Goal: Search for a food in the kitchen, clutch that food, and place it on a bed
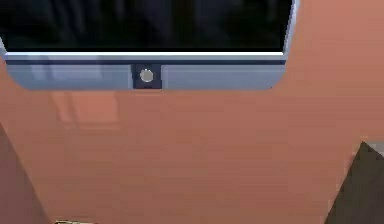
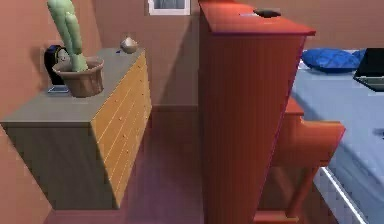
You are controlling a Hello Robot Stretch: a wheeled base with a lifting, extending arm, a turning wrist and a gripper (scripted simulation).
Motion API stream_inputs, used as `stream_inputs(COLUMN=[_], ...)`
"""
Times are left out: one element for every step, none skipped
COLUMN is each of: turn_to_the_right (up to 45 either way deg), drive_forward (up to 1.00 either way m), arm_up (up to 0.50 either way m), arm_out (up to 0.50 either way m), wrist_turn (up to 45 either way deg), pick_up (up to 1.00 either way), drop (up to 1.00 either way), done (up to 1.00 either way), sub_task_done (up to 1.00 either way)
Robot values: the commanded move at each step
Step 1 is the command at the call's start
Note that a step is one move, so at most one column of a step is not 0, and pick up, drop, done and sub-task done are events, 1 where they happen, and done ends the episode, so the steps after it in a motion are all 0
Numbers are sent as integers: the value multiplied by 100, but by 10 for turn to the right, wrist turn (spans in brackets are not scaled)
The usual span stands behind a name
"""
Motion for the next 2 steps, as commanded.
stream_inputs(turn_to_the_right=[-450,-450], drive_forward=[0,0], arm_up=[0,0], arm_out=[0,0], wrist_turn=[0,0], pick_up=[0,0], drop=[0,0], done=[0,0], sub_task_done=[0,0])
